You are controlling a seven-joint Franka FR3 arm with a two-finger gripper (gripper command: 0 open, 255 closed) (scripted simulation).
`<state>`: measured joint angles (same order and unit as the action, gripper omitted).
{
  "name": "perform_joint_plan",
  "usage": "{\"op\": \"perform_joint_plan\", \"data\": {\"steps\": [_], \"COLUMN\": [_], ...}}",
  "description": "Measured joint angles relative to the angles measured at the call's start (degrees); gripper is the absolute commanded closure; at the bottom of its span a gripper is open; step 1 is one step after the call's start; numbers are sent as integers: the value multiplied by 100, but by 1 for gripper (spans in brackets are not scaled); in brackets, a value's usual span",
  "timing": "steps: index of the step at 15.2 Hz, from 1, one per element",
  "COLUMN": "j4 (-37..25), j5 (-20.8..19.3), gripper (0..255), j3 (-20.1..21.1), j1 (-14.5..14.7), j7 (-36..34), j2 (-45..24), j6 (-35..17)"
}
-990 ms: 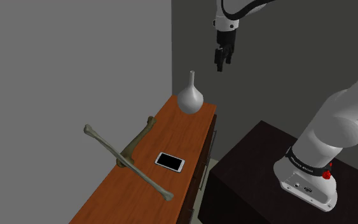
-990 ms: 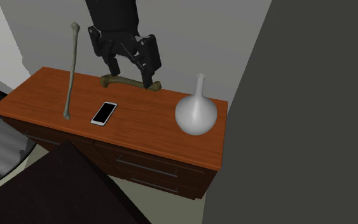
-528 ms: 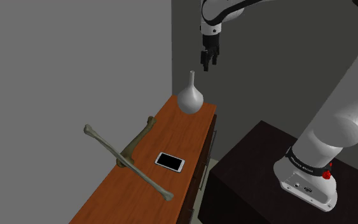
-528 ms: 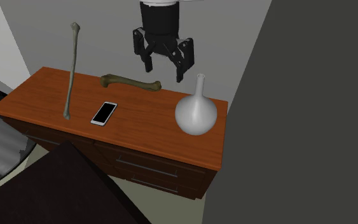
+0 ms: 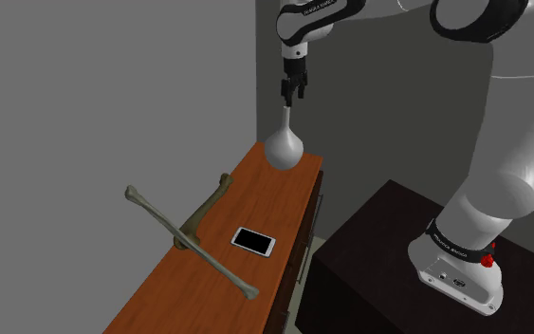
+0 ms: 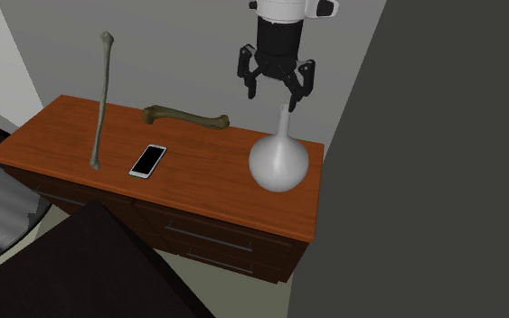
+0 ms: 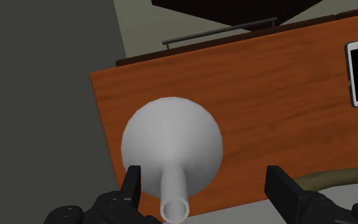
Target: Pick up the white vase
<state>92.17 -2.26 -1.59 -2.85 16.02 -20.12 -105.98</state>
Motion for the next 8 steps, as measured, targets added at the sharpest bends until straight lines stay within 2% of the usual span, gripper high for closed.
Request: {"op": "perform_joint_plan", "data": {"steps": [4, 8], "j4": [-1258, -1314], "j5": [97, 114], "gripper": [0, 0], "j3": [7, 17], "j1": [-83, -87], "j7": [142, 146], "j2": [-990, -1219], "j6": [305, 140]}}
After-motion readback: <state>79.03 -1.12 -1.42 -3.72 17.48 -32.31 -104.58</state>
